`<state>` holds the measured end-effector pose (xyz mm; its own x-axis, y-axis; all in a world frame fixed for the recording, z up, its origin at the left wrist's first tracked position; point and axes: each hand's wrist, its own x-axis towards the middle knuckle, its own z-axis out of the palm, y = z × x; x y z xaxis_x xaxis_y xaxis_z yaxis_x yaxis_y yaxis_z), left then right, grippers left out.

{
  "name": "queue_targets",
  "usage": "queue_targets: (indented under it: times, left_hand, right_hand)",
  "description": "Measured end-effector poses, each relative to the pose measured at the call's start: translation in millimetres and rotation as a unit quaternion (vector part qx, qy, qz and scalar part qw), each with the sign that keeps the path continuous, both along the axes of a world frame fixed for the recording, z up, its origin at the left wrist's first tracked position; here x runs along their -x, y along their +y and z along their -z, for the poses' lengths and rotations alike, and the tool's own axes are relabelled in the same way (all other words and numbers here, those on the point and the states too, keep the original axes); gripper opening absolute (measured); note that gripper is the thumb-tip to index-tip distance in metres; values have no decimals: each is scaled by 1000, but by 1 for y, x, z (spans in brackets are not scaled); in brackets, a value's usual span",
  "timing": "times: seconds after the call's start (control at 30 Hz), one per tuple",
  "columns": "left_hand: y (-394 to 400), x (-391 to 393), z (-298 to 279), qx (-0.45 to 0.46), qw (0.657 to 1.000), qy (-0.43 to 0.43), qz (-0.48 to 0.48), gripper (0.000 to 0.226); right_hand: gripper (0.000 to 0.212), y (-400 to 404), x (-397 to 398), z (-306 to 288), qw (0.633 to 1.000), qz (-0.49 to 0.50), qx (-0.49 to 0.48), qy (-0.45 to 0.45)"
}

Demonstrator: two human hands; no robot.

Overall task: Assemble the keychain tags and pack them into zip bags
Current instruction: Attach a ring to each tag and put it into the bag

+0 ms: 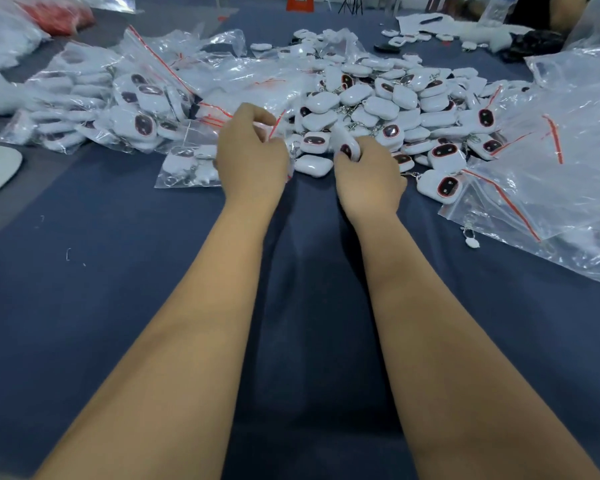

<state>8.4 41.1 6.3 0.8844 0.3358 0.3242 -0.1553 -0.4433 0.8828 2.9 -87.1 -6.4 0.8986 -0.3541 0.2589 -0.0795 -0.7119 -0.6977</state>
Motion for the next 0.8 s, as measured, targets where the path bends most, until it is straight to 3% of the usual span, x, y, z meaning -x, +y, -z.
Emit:
queue_targets:
  times: [0.1, 0.23, 0.33, 0.4, 0.5, 0.7, 0.8]
  left_hand:
    - [-5, 0, 11, -14, 1000, 10, 17, 33]
    - [-6, -5, 9, -29, 998, 45, 24, 38]
    - [-6, -2, 9, -33, 998, 39, 24, 39]
    - [-3, -2, 11, -2, 999, 35, 27, 38]
    - [0, -3, 11, 43, 998, 32, 39, 35]
    - [-8, 7, 5, 75, 996, 2, 58, 19]
    - [-10, 6, 3, 92, 995, 11, 41, 12]
  right_hand:
    - [22, 4, 4, -4, 977, -60, -197, -60]
    - [11, 20, 4, -9, 933, -92, -345, -56]
    - [27, 27, 0, -10, 927, -96, -361, -42]
    - [25, 26, 1, -10, 929, -109, -351, -34]
    - [39, 22, 1, -7, 929, -133, -342, -39]
    - [16, 24, 3, -7, 911, -151, -377, -73]
    - [31, 22, 1, -5, 907, -147, -387, -74]
